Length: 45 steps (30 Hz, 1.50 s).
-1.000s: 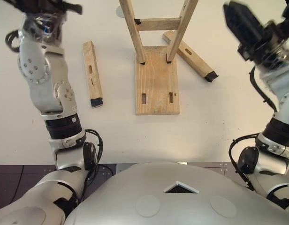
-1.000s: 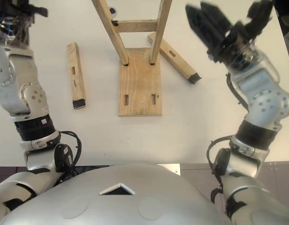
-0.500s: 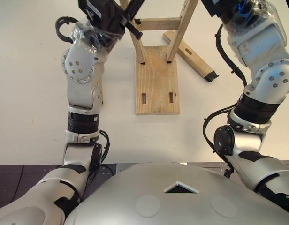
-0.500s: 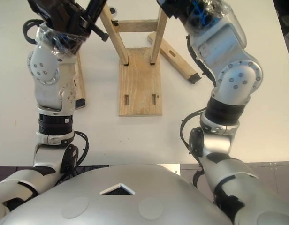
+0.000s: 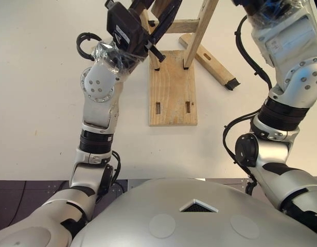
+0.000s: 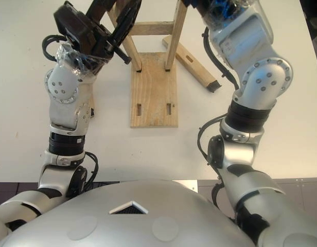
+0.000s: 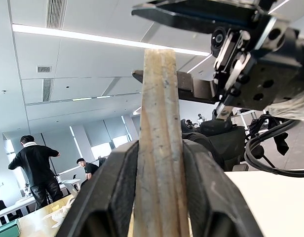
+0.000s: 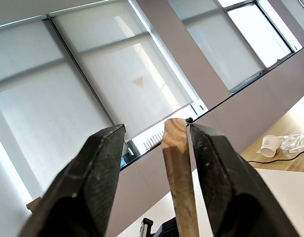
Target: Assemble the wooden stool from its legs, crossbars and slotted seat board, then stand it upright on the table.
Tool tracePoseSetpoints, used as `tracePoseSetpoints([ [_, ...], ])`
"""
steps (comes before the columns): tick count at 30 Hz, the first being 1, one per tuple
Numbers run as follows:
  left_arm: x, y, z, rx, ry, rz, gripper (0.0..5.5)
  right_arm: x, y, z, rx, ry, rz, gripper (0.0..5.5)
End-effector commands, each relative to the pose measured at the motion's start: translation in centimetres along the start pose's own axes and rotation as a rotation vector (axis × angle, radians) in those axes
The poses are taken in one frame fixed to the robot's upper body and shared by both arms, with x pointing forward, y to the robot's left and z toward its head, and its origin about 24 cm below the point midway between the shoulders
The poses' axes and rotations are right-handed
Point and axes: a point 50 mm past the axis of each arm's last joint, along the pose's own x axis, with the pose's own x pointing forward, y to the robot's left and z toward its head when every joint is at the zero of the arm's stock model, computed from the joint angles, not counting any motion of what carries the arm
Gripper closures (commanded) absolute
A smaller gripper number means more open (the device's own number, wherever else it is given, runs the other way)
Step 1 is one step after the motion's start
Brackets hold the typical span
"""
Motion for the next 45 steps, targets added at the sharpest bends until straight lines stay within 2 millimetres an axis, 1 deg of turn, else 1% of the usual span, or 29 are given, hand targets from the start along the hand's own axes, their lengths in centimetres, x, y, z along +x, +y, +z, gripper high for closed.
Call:
tracePoseSetpoints([
  [1,0.2,0.1,0.3,0.023,-0.013,-0.016,4.25,0.2,0.2,-0.1,-0.007,0.030,0.013,3.78],
  [2,0.2,0.1,0.3,0.018,-0.011,-0.015,4.25,0.2,0.2,-0.1,-0.008,0.033,0.014,4.02],
  [9,0.0,0.1,0.3,0.000,0.001,-0.004,4.25,0.1,0.2,-0.2,-0.008,0.042,0.003,4.90],
  [13,-0.3,0.5,-0.1,-0.043,0.032,0.032,4.25,-0.2,-0.5,-0.3,-0.054,0.065,-0.042,5.01],
  [14,-0.4,0.7,-0.4,-0.054,0.063,0.046,4.25,-0.2,-0.7,-0.2,-0.069,0.066,-0.059,5.03],
  [15,-0.6,0.9,-0.7,-0.058,0.086,0.055,3.96,-0.3,-0.9,-0.2,-0.077,0.060,-0.074,5.06],
  [18,-1.2,1.1,-1.8,-0.079,0.167,0.064,3.53,-0.7,-1.6,0.6,-0.113,0.023,-0.127,5.11],
  [20,-1.5,1.1,-2.2,-0.085,0.202,0.069,3.18,-1.4,-2.2,1.2,-0.150,0.005,-0.169,5.11],
  [22,-2.0,1.5,-2.6,-0.101,0.229,0.120,2.93,-3.2,-3.5,2.3,-0.182,-0.004,-0.244,5.11],
  [24,-2.3,2.2,-2.6,-0.107,0.230,0.178,2.61,-5.2,-4.5,3.4,-0.199,-0.022,-0.302,5.11],
  [25,-2.3,2.9,-1.7,-0.127,0.158,0.236,2.57,-6.7,-5.1,4.1,-0.208,-0.041,-0.328,5.11],
  [26,-2.4,3.4,-1.1,-0.140,0.104,0.276,2.57,-7.8,-5.4,4.6,-0.213,-0.053,-0.344,5.11],
  [27,-2.6,4.3,-0.7,-0.134,0.076,0.343,2.57,-9.0,-5.8,5.1,-0.215,-0.069,-0.355,5.11],
  [29,-3.5,6.0,-1.0,-0.106,0.091,0.480,2.57,-11.1,-6.7,5.5,-0.223,-0.083,-0.397,5.11],
  [31,-4.5,7.1,-1.9,-0.110,0.133,0.571,2.57,-12.3,-8.3,4.9,-0.260,-0.057,-0.471,5.11],
  [33,-5.4,7.6,-3.0,-0.128,0.178,0.617,2.57,-12.6,-9.8,3.3,-0.310,0.010,-0.517,5.11],
  [36,-6.2,7.8,-4.0,-0.136,0.219,0.649,2.57,-12.1,-11.9,0.7,-0.365,0.086,-0.537,5.11],
  [39,-6.5,8.0,-4.5,-0.135,0.240,0.661,2.57,-11.4,-13.5,-1.3,-0.401,0.145,-0.545,5.11],
  [41,-6.7,8.0,-4.6,-0.130,0.244,0.664,2.57,-11.1,-14.1,-2.0,-0.413,0.168,-0.540,5.11],
  [45,-6.7,7.9,-5.1,-0.138,0.261,0.654,2.57,-11.5,-14.8,-2.4,-0.443,0.187,-0.558,5.11],
])
